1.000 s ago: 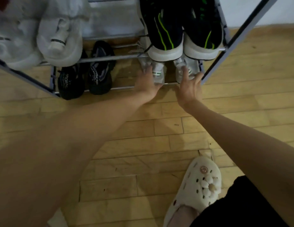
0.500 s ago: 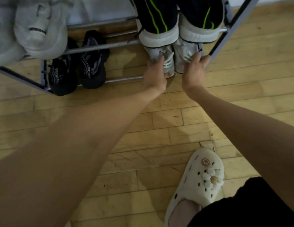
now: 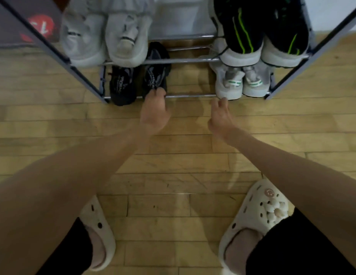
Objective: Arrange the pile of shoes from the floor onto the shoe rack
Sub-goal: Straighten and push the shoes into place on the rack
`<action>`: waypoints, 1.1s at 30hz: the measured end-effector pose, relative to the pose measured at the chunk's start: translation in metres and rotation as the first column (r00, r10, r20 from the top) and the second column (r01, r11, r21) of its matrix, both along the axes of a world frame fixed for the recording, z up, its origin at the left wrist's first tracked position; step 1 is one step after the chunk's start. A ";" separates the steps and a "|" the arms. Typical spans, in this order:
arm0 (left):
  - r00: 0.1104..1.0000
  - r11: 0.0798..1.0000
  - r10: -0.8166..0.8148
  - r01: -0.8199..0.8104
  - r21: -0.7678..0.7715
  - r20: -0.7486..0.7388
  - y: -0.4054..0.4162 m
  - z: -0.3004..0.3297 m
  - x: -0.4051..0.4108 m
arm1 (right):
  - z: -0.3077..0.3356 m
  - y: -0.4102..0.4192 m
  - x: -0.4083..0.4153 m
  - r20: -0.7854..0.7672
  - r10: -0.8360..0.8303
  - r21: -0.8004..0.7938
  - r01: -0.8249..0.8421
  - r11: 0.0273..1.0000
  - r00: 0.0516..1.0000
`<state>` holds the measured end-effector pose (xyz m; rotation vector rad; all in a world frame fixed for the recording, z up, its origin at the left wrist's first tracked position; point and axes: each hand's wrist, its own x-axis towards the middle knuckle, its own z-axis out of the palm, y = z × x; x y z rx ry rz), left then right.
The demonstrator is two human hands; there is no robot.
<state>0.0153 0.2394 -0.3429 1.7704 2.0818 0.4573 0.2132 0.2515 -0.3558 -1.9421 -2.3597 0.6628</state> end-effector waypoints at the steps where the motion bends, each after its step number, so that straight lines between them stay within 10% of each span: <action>1: 0.998 0.998 0.055 -0.054 0.020 -0.042 -0.004 0.004 -0.019 | 0.002 -0.001 -0.015 -0.023 0.077 -0.043 -0.078 0.996 0.997; 9: 0.962 0.978 0.007 -0.063 -0.197 -0.272 0.008 0.020 -0.106 | 0.017 0.024 -0.121 -0.206 0.139 -0.137 -0.169 0.976 0.969; 33: 0.993 0.994 0.106 -0.108 0.027 0.055 0.022 -0.020 -0.157 | -0.032 0.059 -0.185 -0.425 -0.057 -0.197 -0.031 0.980 0.903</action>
